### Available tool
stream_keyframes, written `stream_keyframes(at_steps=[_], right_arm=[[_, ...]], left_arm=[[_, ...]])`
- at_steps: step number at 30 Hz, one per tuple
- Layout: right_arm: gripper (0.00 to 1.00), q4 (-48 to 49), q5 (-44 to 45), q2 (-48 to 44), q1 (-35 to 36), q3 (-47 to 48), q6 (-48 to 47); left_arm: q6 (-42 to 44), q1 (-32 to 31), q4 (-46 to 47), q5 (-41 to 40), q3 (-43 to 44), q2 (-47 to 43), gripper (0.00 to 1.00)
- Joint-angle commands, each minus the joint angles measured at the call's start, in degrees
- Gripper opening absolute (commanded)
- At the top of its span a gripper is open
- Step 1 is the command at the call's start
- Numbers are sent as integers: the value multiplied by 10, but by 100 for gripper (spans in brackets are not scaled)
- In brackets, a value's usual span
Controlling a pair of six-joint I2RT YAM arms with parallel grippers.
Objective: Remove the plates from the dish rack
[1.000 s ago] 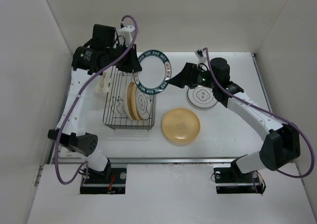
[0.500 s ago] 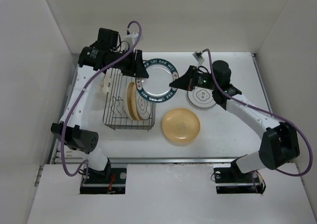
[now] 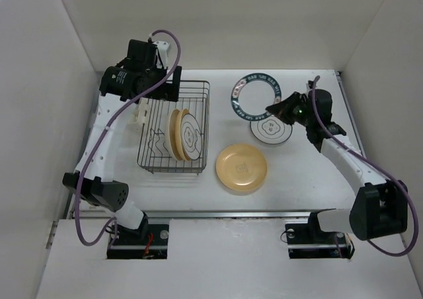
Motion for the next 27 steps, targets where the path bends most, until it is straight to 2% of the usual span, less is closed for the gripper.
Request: stream_keyframes(at_steps=[1,9,18,19,20,21,22,24,27], right_arm=[[0,-74,118,-27,-30,-10,22],[0,-137,172,82,-47,4,10],[1,-138,213,101,-47,-16,0],[7,-138,213,110,-52,-16,-8],[17,-138,213,115,-52,-16,-19],[45,-144,213,122,-52,-7,-19],[59,-165,213,127,-52,4,-26],[80,-189,235,138,-52,11,-31],[86,-210,253,132,-52,12,-41]], left_arm=[[21,1,-33,-145,-17,2,100],[30,1,-35,-160,-86,30,100],[30,1,-24,-160,-117,36,100],[30,1,-24,-160,-117,36,100],[30,1,-24,-154,-122,42,100],[30,1,-24,-154,-128,42,100],[30,1,-24,-154,-128,42,100],[30,1,-24,-154,-134,42,100],[30,1,-24,-154,-139,42,100]])
